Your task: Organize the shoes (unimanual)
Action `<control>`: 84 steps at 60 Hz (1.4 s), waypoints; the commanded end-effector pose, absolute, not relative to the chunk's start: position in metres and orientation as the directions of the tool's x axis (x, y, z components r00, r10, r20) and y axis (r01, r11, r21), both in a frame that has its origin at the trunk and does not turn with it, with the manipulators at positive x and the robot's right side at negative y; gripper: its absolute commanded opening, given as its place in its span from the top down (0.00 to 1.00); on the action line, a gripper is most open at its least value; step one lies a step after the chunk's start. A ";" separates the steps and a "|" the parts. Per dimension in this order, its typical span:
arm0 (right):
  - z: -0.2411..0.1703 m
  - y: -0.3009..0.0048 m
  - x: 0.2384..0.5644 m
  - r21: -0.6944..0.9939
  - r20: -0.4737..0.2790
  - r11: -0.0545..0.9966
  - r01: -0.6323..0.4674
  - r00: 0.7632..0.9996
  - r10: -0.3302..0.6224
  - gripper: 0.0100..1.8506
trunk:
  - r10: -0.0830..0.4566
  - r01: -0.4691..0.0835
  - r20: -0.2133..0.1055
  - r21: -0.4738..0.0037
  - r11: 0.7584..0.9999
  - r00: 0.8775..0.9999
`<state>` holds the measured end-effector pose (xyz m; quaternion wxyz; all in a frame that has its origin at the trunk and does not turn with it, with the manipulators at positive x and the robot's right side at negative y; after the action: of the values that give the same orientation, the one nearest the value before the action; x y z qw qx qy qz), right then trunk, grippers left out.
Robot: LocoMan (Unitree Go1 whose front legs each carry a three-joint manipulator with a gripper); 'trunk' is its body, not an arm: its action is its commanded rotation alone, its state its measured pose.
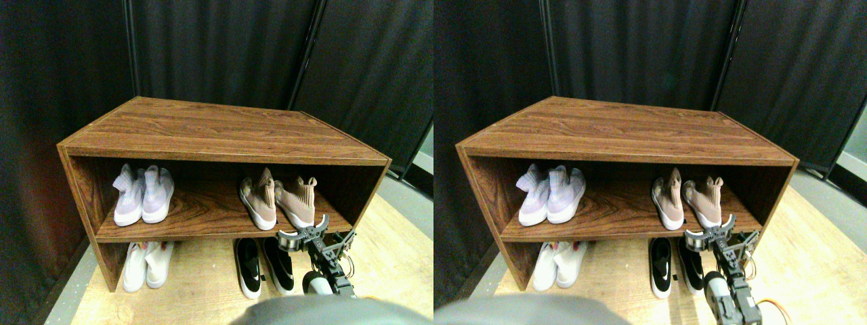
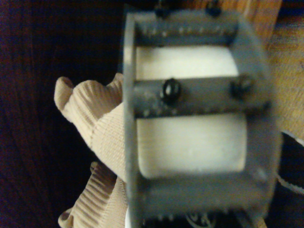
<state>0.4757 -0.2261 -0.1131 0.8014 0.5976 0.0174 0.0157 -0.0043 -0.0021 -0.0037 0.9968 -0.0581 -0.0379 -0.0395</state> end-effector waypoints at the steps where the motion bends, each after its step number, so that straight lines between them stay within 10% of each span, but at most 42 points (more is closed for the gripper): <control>1: -0.109 -0.229 0.472 0.965 0.014 0.262 -0.023 0.999 0.035 0.31 | -0.065 0.071 0.055 -0.121 0.990 0.996; 28: -0.070 -0.238 0.415 0.929 0.120 0.334 -0.161 0.983 0.139 0.36 | -0.070 0.075 0.048 -0.110 0.991 0.996; 32: -0.063 -0.243 0.408 0.931 0.126 0.326 -0.164 0.983 0.136 0.48 | -0.073 0.077 0.049 -0.108 0.991 0.996; 38: -0.046 -0.258 0.399 0.848 0.221 0.473 -0.238 0.971 0.092 0.97 | -0.072 0.077 0.050 -0.107 0.991 0.996; 55: -0.025 -0.296 0.411 0.800 0.295 0.524 -0.292 0.952 0.081 0.97 | -0.076 0.080 0.043 -0.106 0.991 0.996; 84: -0.070 -0.296 0.500 0.896 0.076 0.444 -0.006 0.987 -0.139 0.97 | -0.057 0.063 0.049 -0.127 0.990 0.997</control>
<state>0.4961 -0.2950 -0.0685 0.8505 0.5231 -0.0510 -0.0224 -0.0042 -0.0042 -0.0033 0.9974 -0.0535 -0.0328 -0.0364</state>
